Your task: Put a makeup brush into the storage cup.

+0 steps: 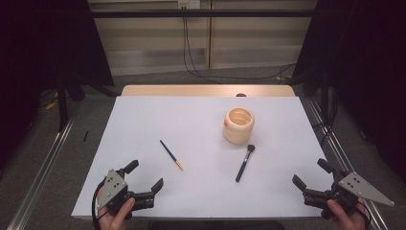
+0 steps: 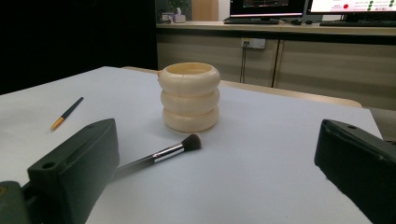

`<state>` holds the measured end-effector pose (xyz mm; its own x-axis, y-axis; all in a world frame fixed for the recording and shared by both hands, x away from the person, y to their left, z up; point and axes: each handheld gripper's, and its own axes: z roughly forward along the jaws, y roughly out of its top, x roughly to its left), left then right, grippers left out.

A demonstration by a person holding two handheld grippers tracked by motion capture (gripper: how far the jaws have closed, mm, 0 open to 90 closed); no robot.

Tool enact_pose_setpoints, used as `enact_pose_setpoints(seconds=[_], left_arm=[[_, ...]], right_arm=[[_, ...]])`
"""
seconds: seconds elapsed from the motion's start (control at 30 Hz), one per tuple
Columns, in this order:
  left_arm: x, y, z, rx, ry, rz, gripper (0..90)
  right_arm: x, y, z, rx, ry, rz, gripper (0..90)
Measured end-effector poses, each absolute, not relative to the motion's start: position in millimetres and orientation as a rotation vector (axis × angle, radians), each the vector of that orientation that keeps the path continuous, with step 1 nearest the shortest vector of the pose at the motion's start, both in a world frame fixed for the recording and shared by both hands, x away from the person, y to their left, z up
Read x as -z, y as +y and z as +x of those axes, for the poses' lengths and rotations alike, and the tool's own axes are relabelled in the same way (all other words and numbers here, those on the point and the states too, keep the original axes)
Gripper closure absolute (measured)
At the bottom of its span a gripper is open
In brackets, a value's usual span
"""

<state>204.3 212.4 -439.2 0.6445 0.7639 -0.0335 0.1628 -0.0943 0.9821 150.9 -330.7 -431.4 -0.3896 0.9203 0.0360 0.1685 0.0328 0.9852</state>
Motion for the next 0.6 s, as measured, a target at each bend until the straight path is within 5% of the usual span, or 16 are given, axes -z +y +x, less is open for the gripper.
enact_pose_setpoints(seconds=[0.6], left_arm=[[439.5, 211.6, 206.0, -0.582, 0.785, 1.646, 1.2]], right_arm=[[432.3, -330.1, 152.7, -1.438, 1.652, 1.131, 0.0]])
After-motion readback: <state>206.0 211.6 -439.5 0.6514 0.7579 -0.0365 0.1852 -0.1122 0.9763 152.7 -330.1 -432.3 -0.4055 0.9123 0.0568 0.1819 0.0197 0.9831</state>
